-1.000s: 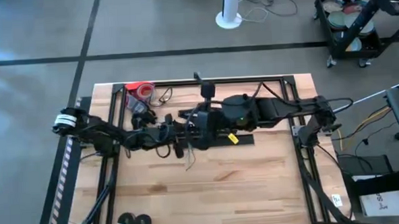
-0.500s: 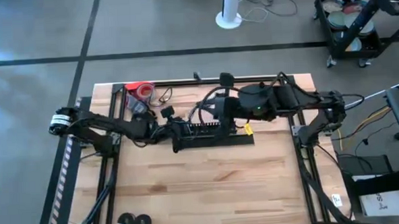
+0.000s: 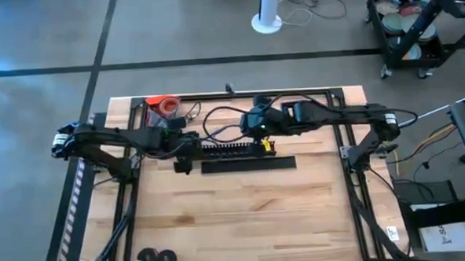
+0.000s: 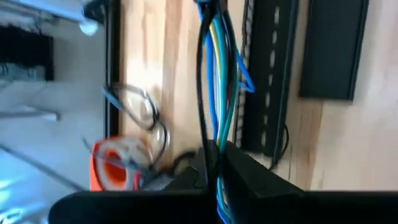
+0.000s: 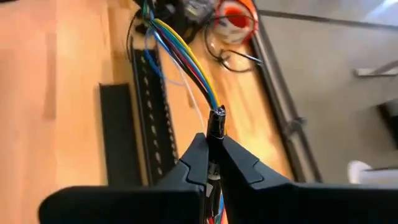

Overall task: Ziptie cables
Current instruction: Put the ziptied cable wires into the black cable duct

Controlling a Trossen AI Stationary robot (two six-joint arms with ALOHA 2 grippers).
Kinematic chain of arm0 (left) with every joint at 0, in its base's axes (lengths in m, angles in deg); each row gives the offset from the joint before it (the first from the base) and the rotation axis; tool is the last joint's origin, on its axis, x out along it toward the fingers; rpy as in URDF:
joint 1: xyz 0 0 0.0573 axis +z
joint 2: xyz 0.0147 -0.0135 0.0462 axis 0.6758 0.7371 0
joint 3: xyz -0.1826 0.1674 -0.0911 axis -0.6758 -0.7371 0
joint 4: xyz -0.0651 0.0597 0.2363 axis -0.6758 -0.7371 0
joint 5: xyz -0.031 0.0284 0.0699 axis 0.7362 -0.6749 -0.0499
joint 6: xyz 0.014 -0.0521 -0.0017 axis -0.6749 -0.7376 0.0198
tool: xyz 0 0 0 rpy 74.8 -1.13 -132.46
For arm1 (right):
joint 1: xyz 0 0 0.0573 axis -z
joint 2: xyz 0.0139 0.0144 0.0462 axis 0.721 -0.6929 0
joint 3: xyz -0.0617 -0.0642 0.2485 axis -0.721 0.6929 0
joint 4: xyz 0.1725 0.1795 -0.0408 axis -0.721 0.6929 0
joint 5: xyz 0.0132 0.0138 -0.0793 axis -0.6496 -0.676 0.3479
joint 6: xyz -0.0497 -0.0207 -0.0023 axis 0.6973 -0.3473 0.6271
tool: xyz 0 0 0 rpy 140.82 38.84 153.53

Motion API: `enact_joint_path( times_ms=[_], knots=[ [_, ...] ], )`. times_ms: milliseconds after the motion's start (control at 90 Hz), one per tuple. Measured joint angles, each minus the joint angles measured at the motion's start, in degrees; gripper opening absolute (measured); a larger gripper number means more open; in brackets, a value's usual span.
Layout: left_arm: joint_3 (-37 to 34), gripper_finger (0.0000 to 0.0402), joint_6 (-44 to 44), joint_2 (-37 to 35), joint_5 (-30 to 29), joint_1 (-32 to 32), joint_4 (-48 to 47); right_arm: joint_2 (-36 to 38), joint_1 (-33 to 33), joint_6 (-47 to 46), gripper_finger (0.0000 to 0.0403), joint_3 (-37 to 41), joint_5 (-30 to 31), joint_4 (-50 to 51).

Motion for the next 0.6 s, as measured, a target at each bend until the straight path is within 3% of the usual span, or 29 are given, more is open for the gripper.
enact_joint_path(
  times_ms=[211, 367, 600],
  knots=[
    [-0.64, 0.0001, -10.84, -5.78, 0.02, 0.01, -11.26, -0.04, 0.57, 3.36, 0.0003, 3.47, -5.88, -15.86],
    [-4.15, 0.0000, -12.70, -9.86, 1.09, 0.01, -8.85, -0.46, 0.57, 2.68, 0.0003, 5.29, -6.42, -17.62],
    [-11.54, 0.0000, -14.30, -9.37, 4.36, 0.01, -4.52, -0.65, 0.84, -4.10, 0.0003, 12.40, -6.45, -17.85]
  ],
)
